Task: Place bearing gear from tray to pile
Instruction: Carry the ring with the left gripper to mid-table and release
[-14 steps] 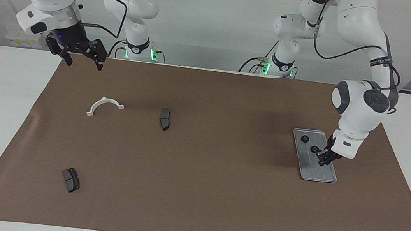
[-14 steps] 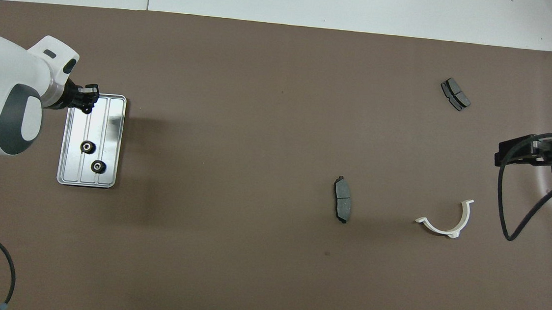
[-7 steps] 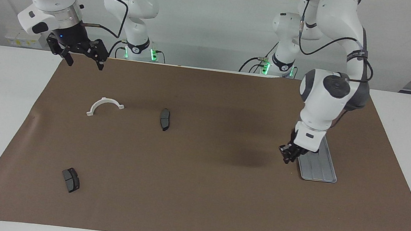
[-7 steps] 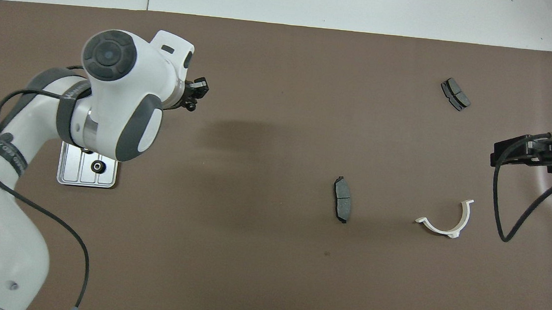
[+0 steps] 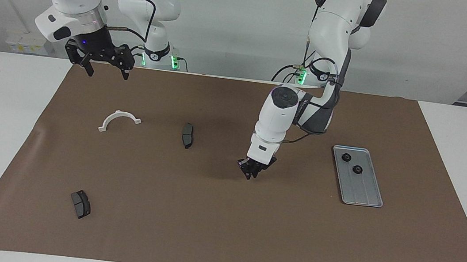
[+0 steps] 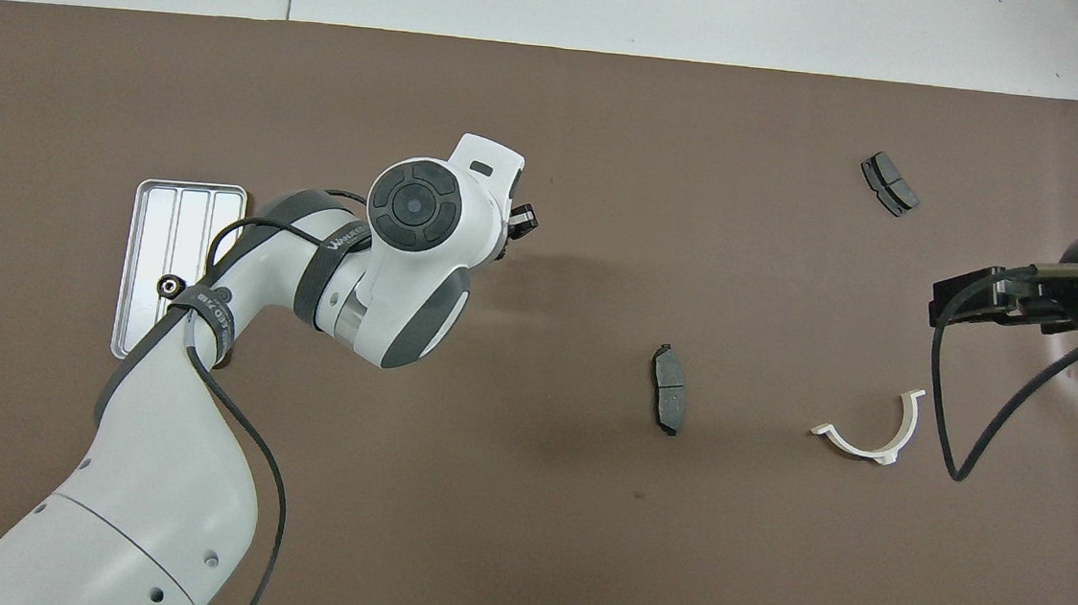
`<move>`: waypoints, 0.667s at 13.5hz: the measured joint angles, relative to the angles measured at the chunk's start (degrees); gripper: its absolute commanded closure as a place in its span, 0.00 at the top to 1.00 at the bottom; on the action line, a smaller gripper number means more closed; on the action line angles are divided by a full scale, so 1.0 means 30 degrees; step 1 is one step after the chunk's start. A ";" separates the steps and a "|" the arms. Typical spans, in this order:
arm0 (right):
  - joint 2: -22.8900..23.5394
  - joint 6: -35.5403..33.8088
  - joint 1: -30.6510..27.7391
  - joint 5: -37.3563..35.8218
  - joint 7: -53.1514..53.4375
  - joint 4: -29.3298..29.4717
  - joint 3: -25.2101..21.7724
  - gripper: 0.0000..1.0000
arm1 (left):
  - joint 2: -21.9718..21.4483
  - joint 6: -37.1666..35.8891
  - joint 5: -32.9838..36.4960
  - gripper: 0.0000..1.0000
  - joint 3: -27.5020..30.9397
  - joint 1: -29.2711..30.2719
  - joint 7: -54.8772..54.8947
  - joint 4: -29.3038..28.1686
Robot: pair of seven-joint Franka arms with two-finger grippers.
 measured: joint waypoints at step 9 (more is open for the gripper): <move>0.0001 0.0623 -0.0147 0.1010 0.0000 -0.0049 -0.0106 1.00 | 0.0162 0.1993 0.0000 1.00 0.0030 -0.0263 0.0000 -0.1450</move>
